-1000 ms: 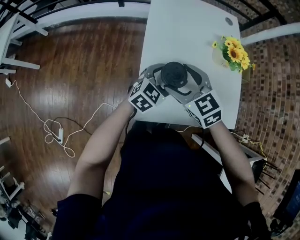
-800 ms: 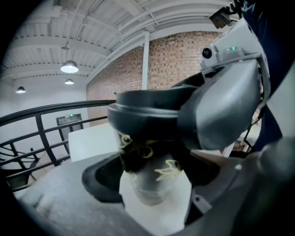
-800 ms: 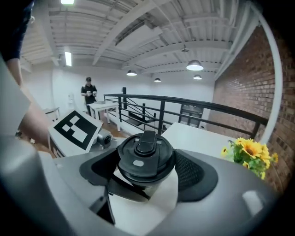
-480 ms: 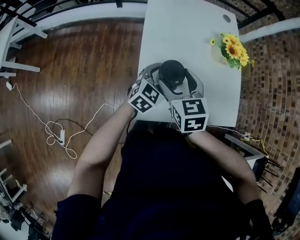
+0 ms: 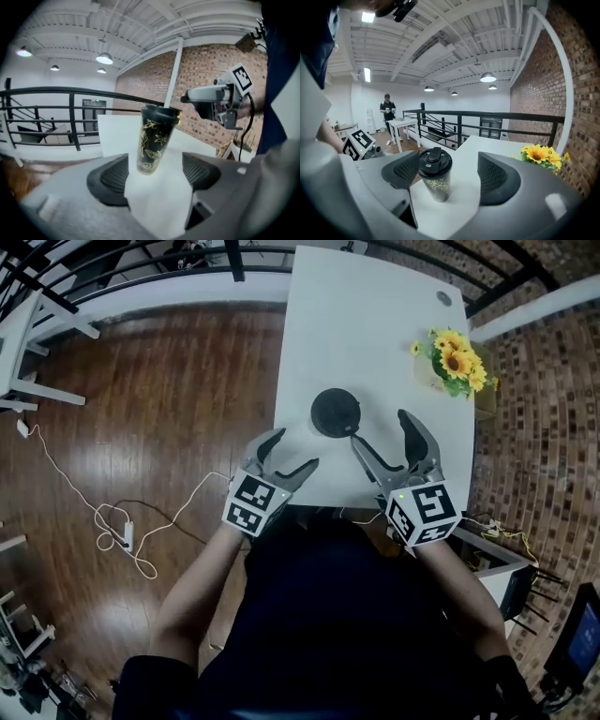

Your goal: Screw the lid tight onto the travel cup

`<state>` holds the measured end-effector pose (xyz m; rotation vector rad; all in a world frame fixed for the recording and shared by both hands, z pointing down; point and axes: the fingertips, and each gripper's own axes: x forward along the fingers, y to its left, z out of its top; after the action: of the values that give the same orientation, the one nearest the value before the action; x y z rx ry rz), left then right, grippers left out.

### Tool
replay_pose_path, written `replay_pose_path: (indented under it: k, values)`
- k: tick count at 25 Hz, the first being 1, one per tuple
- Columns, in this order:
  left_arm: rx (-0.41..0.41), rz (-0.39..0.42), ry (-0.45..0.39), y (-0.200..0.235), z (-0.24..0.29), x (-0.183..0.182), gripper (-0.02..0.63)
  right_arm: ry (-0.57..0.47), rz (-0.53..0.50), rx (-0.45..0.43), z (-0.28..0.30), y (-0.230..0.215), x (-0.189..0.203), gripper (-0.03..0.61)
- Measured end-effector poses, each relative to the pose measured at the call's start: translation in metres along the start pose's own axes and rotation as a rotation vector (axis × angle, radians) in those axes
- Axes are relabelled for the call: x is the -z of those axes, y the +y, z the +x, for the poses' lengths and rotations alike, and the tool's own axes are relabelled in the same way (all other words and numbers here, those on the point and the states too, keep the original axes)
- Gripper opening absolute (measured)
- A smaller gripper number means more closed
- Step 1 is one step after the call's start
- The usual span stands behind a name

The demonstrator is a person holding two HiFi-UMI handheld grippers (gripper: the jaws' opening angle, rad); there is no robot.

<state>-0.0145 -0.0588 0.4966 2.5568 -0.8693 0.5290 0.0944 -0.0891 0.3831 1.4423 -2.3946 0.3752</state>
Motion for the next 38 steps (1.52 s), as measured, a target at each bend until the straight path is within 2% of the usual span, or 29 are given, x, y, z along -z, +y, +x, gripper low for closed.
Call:
replay_pose_path:
  k: [1,3,5,6,9,12,14,19,29,38]
  values:
    - [-0.014,-0.041,-0.01,0.0,-0.013,-0.001,0.329,-0.013,0.04,-0.002,-0.008,-0.005,-0.003,0.364]
    - [-0.03,-0.098,-0.049,-0.005,-0.033,-0.015,0.172,-0.052,0.109,-0.015,-0.024,-0.012,-0.011,0.237]
    - [-0.046,-0.095,-0.096,-0.01,-0.043,-0.034,0.022,-0.093,0.141,-0.034,-0.036,-0.012,-0.019,0.049]
    - [-0.052,-0.075,-0.116,-0.013,-0.045,-0.043,0.005,-0.108,0.138,-0.045,-0.041,-0.009,-0.022,0.022]
    - [-0.059,0.012,-0.152,-0.023,-0.044,-0.065,0.005,-0.127,0.104,-0.047,-0.048,-0.003,-0.027,0.011]
    - [-0.067,0.041,-0.186,-0.033,-0.041,-0.081,0.004,-0.12,0.1,0.001,-0.051,-0.009,-0.027,0.011]
    - [-0.083,0.063,-0.208,-0.039,-0.04,-0.088,0.004,-0.107,0.101,0.017,-0.055,-0.012,-0.024,0.011]
    - [-0.136,0.18,-0.239,-0.045,-0.05,-0.097,0.004,-0.111,0.108,0.033,-0.067,-0.014,-0.018,0.011]
    - [-0.206,0.181,-0.27,-0.034,-0.063,-0.1,0.005,-0.101,0.098,0.022,-0.075,-0.005,-0.008,0.011]
    - [-0.208,0.174,-0.247,-0.035,-0.066,-0.087,0.004,-0.076,0.101,0.016,-0.074,0.002,0.001,0.011]
